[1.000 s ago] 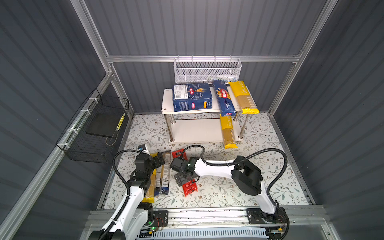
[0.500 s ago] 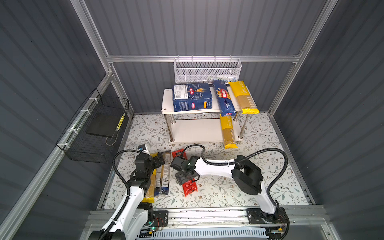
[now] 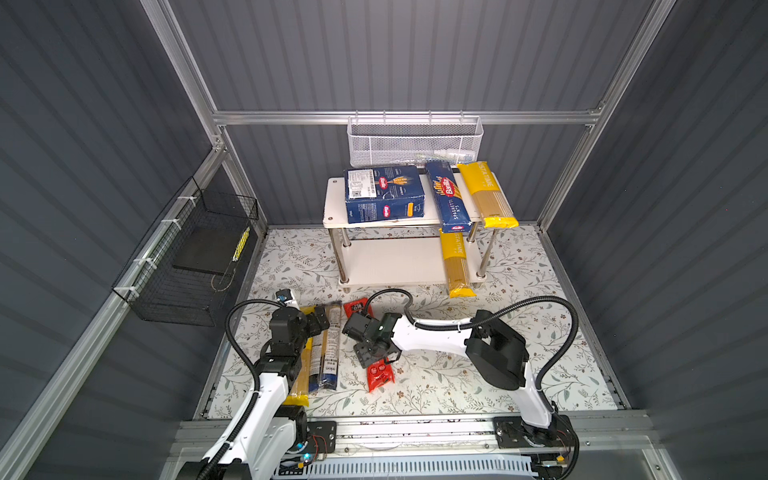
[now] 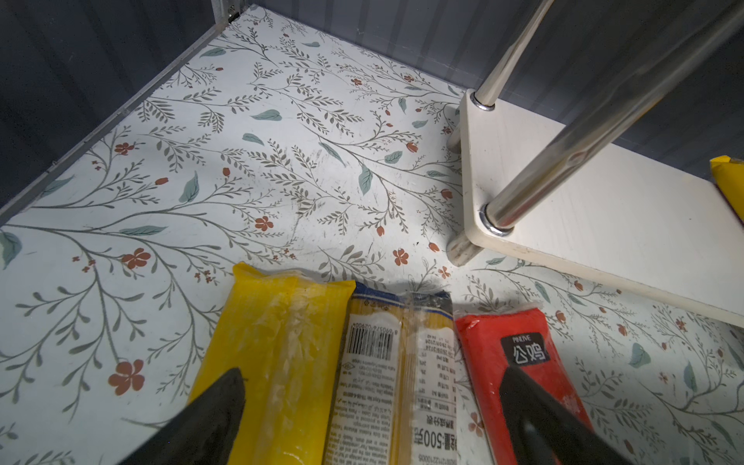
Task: Place and organize the pasta boxes and bags onto the shelf
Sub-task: 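Grasp the red Spaghetti bag with the right gripper, then lift the red Spaghetti bag and carry it toward the lower shelf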
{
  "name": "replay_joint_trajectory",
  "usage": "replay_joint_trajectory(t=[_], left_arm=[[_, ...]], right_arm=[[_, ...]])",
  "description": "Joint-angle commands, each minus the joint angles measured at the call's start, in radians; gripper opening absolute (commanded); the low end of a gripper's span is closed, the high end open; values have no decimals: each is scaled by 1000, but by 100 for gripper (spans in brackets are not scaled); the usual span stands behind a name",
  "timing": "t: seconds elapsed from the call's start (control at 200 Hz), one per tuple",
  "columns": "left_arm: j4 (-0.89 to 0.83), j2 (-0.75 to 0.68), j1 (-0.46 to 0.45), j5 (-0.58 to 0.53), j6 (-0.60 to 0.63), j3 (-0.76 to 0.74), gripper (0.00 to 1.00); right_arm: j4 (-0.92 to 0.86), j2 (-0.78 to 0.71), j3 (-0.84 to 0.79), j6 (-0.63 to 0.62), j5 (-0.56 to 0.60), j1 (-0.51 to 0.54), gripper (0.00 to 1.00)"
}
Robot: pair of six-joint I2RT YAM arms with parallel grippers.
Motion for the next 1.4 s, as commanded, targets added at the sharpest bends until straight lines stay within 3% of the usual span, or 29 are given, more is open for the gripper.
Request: replay_joint_trajectory(t=[0.0, 0.865, 1.396], left_arm=[[5, -11, 6, 7, 16, 6, 100], [6, -14, 6, 10, 18, 6, 100], [6, -27, 5, 12, 18, -1, 100]], right_arm=[[-11, 25, -51, 27, -37, -4, 70], [142, -116, -193, 39, -40, -11, 30], [256, -226, -299, 91, -69, -21, 17]])
